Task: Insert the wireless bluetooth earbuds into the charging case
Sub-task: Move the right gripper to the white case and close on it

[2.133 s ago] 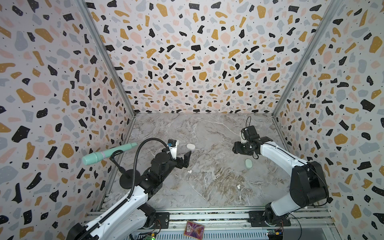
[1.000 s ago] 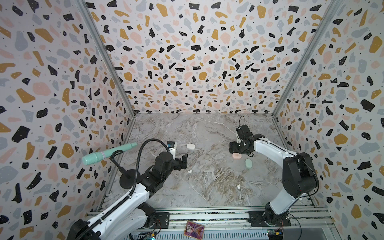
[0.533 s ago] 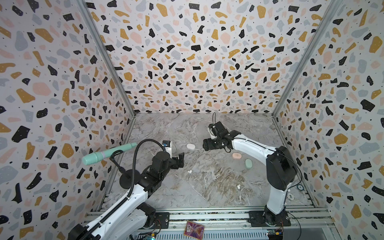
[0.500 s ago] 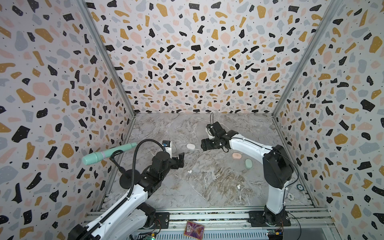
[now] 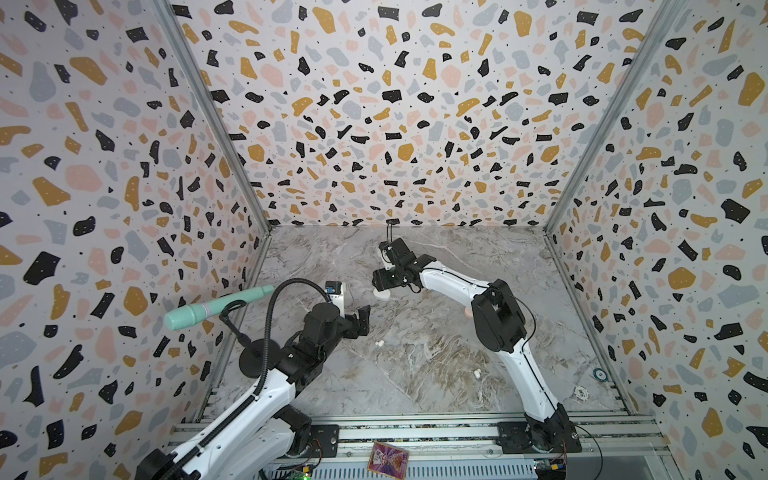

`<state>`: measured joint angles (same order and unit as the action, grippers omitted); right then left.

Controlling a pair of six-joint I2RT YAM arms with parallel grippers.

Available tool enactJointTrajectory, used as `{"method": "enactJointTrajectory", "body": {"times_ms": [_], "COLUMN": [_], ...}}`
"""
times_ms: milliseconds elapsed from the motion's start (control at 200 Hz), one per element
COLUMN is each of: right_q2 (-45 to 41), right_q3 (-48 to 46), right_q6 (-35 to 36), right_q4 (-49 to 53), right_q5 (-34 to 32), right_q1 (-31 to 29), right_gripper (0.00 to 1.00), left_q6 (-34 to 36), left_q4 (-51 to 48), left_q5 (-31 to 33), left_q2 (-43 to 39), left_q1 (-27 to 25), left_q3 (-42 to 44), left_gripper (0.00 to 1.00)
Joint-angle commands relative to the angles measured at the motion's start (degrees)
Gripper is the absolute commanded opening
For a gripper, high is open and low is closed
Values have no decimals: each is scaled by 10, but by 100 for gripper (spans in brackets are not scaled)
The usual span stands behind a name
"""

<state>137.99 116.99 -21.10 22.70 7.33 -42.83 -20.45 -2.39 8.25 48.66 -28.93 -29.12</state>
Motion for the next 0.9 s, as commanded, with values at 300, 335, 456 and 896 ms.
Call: {"method": "enactJointTrajectory", "body": {"times_ms": [300,335,456,896], "right_q2": [36,33,11,-138], "right_q3": [78,75,46,-193], "right_q6": [64,71,97,154], "right_q4": [74,82,106,118], "right_q5": [18,15,11,-31], "right_q1": [-26,-29,-39,-60], "right_gripper": [49,48,44,42], "left_q6": [-4,-4,-4,-2], "left_q4": [24,24,21,-12], "left_q5": [-7,-6,-4,6], "left_q2": [-1,-1,-5,-42], "left_q1": [3,3,3,4], "left_q3": [-3,-3,-4,-10], "left_gripper": [98,98,98,98]}}
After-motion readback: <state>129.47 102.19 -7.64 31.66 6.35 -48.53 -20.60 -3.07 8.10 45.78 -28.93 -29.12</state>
